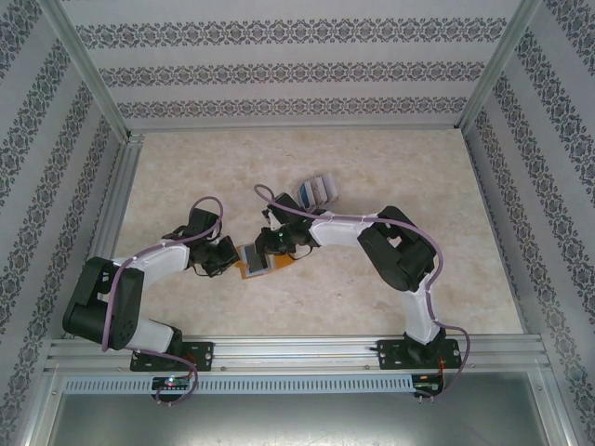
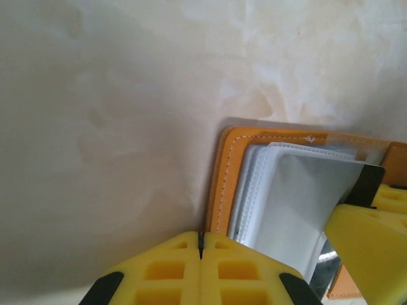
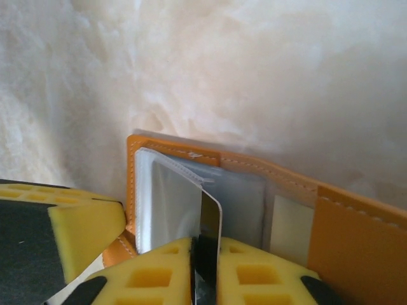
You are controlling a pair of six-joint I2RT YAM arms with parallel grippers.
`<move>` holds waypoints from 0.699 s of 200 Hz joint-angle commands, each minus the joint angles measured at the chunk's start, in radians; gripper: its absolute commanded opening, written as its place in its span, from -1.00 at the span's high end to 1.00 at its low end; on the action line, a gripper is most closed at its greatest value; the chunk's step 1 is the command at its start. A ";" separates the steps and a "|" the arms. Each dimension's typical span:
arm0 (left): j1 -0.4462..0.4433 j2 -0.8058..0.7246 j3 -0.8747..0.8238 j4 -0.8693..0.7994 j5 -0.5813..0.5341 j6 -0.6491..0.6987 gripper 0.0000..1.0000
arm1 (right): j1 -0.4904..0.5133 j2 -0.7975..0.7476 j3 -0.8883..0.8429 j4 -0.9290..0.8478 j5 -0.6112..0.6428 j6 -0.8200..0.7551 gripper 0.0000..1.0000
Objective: Put the credit cards into the card holder
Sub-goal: Insert the credit card into the card slot.
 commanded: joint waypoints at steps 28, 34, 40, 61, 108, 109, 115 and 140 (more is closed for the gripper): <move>-0.014 0.023 -0.025 0.055 0.085 -0.038 1.00 | 0.021 -0.038 -0.024 -0.019 0.056 -0.003 0.48; -0.014 0.023 -0.024 0.052 0.084 -0.037 1.00 | 0.019 -0.043 -0.017 -0.037 0.063 -0.013 0.44; -0.012 0.023 -0.024 0.050 0.084 -0.035 1.00 | 0.020 -0.049 -0.012 -0.060 0.074 -0.028 0.38; 0.000 0.012 -0.024 0.033 0.079 -0.025 1.00 | 0.018 -0.073 0.001 -0.121 0.108 -0.066 0.25; 0.015 -0.016 -0.011 -0.002 0.061 0.001 1.00 | 0.008 -0.104 0.033 -0.220 0.137 -0.124 0.17; 0.015 -0.017 -0.011 -0.002 0.061 0.002 1.00 | 0.008 -0.104 0.033 -0.221 0.137 -0.125 0.17; 0.016 -0.016 -0.012 -0.002 0.063 0.002 1.00 | 0.007 -0.104 0.036 -0.225 0.134 -0.128 0.18; 0.015 -0.014 -0.013 0.014 0.078 -0.004 1.00 | 0.009 -0.086 0.043 -0.225 0.120 -0.129 0.38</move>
